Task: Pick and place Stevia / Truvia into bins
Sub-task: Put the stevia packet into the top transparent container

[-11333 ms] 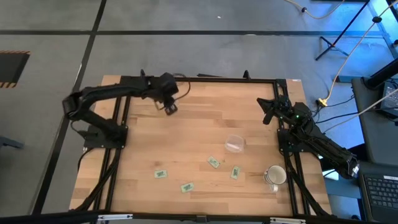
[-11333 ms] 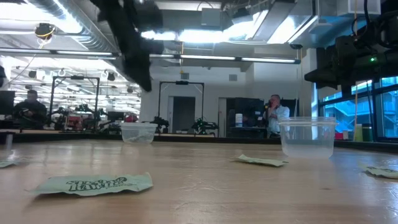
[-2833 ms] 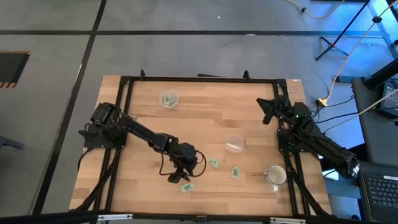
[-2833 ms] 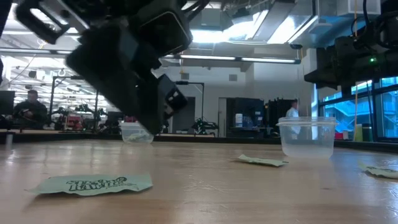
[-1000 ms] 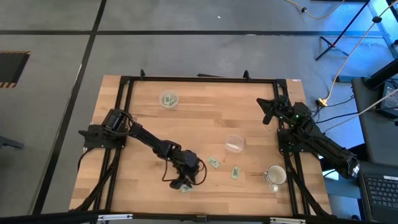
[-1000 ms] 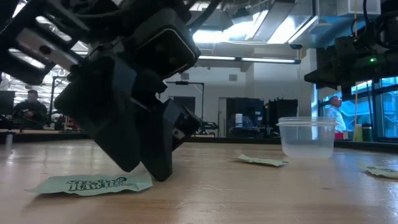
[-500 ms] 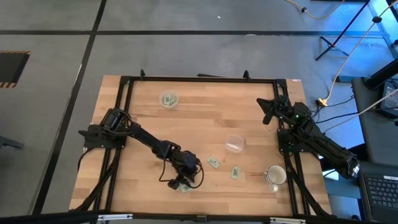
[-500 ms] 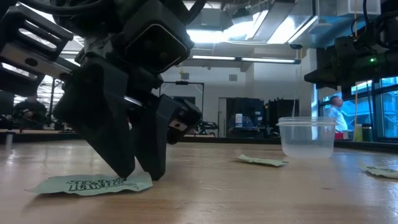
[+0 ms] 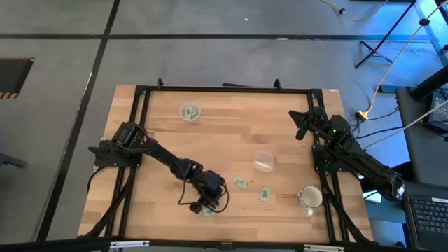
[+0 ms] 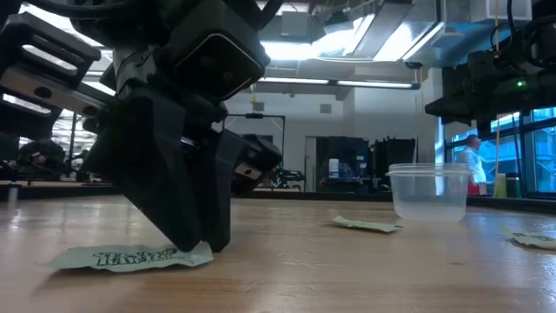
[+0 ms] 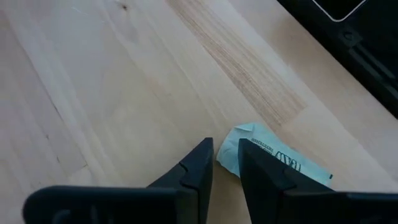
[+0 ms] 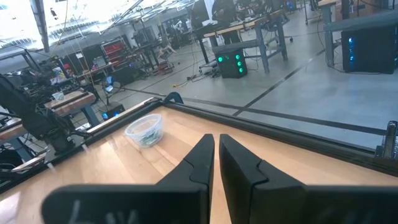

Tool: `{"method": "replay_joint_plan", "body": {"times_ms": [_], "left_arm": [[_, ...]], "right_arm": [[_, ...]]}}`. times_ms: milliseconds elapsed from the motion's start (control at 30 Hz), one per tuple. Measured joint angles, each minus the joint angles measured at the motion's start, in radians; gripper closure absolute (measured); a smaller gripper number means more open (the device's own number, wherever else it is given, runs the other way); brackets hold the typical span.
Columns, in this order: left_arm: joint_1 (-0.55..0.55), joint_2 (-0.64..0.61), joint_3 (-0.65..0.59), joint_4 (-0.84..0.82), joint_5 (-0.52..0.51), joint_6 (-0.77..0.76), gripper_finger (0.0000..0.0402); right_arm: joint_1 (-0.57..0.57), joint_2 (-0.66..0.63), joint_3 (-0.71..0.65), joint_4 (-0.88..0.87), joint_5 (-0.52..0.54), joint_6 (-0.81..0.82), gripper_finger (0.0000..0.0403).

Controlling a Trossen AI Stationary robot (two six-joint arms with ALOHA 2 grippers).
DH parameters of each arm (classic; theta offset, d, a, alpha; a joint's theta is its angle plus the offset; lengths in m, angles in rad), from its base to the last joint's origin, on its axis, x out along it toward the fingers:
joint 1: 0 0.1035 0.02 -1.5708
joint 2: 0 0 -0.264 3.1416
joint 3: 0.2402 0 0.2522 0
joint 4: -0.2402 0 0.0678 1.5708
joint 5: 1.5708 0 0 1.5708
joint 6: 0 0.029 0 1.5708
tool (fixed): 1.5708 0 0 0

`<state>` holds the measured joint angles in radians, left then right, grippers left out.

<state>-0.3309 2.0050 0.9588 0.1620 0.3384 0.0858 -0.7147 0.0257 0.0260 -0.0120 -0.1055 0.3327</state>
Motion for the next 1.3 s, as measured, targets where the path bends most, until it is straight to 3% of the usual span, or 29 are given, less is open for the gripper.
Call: {"method": "replay_joint_plan", "body": {"times_ms": [467,933,1300], "left_arm": [[-0.017,-0.002,0.000,-0.007,-0.052,0.041,0.0331],[-0.016,-0.003,0.001,-0.006,-0.074,0.003,0.0398],[-0.009,-0.072,-0.008,-0.059,-0.040,-0.025,0.0400]], "right_arm": [[0.000,0.000,0.000,0.000,0.000,-0.001,0.0373],[0.000,0.000,0.000,0.000,0.000,0.002,0.0373],[0.000,0.000,0.000,0.000,0.000,0.002,0.0373]]}}
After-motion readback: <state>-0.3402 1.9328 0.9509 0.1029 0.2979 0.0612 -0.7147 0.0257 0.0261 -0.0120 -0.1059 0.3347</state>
